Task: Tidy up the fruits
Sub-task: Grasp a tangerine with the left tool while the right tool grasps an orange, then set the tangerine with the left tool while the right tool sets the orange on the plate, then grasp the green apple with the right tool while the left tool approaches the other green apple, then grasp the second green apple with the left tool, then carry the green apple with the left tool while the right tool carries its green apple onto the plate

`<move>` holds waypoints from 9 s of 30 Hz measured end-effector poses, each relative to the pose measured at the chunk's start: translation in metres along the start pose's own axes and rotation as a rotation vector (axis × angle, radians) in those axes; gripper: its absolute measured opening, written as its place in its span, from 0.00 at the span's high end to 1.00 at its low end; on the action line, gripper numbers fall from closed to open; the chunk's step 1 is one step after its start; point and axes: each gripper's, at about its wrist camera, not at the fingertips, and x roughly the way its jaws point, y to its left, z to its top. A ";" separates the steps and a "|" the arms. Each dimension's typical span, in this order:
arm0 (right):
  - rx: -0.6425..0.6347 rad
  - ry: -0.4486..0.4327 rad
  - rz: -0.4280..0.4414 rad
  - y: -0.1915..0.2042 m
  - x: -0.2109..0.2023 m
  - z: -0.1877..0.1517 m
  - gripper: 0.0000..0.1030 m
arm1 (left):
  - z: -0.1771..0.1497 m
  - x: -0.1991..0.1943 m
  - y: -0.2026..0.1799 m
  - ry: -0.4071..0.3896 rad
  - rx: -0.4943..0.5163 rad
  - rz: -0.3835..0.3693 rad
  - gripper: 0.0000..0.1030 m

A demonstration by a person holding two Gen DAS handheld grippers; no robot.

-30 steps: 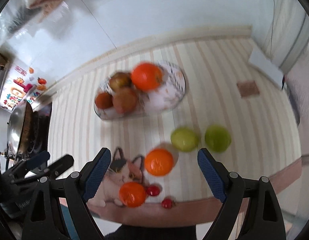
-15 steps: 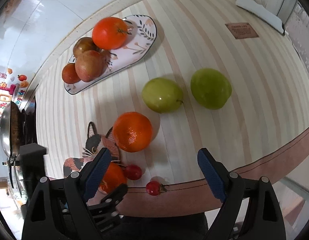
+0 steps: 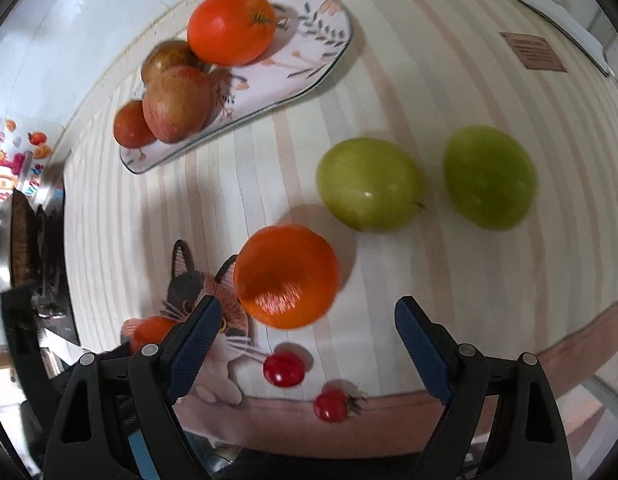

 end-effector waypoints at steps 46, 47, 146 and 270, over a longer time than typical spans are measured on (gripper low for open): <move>-0.007 -0.064 0.022 0.037 -0.004 0.137 0.35 | 0.245 -0.092 0.002 -0.184 0.080 -0.023 0.39; -0.004 -0.060 0.020 0.038 -0.001 0.137 0.35 | 0.253 -0.084 0.003 -0.163 0.077 -0.022 0.39; -0.059 -0.181 -0.045 -0.036 -0.057 0.035 0.17 | 0.004 -0.001 -0.072 -0.026 0.106 -0.033 0.24; -0.066 -0.134 0.071 -0.018 -0.020 0.186 0.42 | 0.154 -0.044 0.013 -0.240 -0.096 -0.106 0.48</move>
